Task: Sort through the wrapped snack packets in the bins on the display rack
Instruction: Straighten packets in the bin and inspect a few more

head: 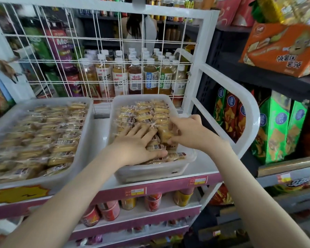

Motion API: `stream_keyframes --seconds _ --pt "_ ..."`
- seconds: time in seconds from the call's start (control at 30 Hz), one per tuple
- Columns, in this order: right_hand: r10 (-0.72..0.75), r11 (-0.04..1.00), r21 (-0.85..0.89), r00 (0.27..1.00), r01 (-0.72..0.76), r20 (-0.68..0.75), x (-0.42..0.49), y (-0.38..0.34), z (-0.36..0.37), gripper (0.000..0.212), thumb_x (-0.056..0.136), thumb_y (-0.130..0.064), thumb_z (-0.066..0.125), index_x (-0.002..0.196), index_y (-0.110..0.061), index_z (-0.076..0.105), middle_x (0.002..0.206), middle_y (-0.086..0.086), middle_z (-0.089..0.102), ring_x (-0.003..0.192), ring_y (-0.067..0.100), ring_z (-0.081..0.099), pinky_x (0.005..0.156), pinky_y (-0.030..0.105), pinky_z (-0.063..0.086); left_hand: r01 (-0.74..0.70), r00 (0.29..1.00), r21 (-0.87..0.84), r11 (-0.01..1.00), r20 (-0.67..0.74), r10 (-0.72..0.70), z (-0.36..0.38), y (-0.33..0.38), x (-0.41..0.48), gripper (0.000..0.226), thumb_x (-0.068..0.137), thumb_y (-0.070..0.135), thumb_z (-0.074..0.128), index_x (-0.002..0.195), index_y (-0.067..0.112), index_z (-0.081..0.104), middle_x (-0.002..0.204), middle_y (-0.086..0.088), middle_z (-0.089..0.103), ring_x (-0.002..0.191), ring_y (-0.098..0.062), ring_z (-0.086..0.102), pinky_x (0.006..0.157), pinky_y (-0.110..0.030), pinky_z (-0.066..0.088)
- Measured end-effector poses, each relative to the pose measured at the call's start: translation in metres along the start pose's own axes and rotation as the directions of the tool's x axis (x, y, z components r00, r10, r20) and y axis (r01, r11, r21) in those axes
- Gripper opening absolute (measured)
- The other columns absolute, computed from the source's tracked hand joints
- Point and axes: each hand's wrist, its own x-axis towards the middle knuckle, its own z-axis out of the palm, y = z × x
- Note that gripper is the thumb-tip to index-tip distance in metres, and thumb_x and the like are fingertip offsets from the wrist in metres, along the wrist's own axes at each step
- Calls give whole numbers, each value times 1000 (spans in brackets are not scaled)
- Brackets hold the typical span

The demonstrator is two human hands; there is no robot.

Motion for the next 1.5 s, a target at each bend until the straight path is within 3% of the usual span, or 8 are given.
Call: stream_keyframes --seconds 0.2,0.43,0.7,0.87,1.0,1.17,1.3,1.5 --pt "-84 955 296 955 -5 286 -31 11 -13 46 81 -36 71 123 -36 56 118 -15 62 113 6 53 101 25 37 -73 994 -40 997 -89 69 0 -1 -5 81 84 77 21 147 45 -19 160 7 -19 147 -16 -18 119 -46 -13" --pt "-136 935 354 949 28 283 -37 12 -7 43 88 -32 66 129 -38 55 122 -24 53 119 0 44 104 21 31 -90 993 -75 993 -87 83 5 -8 -10 97 63 91 3 148 48 -13 159 12 -18 147 -12 -17 118 -43 -15" --pt "-226 964 145 974 225 -9 -32 12 5 22 95 -31 57 110 -24 70 107 -8 71 110 6 53 107 12 0 -136 990 -62 989 -47 133 3 -9 -10 82 72 82 16 146 54 -5 158 15 -20 146 -10 -19 118 -47 -14" --pt "-270 951 113 952 287 -143 -29 16 15 20 98 -15 50 95 -7 69 76 -3 66 78 24 58 100 20 28 -102 994 -33 994 -31 101 3 -7 -8 74 81 80 20 147 54 0 158 15 -19 146 -9 -19 119 -47 -12" --pt "-73 942 294 953 164 -295 -38 11 16 17 99 -8 44 93 -4 59 77 3 60 76 25 58 70 33 45 -85 996 -7 996 -15 84 2 -5 -8 80 78 83 23 148 53 -2 159 14 -18 146 -10 -18 120 -47 -10" --pt "261 894 438 688 92 -677 -51 2 -8 16 100 -6 38 97 -8 54 78 -1 55 72 20 52 61 34 42 -77 996 -35 996 49 79 -4 -4 -10 89 67 86 18 147 54 -5 158 13 -22 145 -10 -22 119 -48 -12" --pt "449 808 587 592 51 -670 -66 -6 -18 18 102 -12 37 98 -9 54 81 3 57 74 20 52 65 35 41 -93 988 -253 963 -147 57 -7 2 -22 72 82 71 39 148 45 25 161 11 11 148 -13 7 121 -50 2" --pt "566 647 762 646 37 -512 -91 -30 -1 20 102 -17 38 95 -11 55 71 -6 52 63 7 48 64 37 47 -291 858 -769 569 -473 -200 4 63 -100 66 77 58 52 137 34 42 122 30 51 103 22 49 84 -6 43"
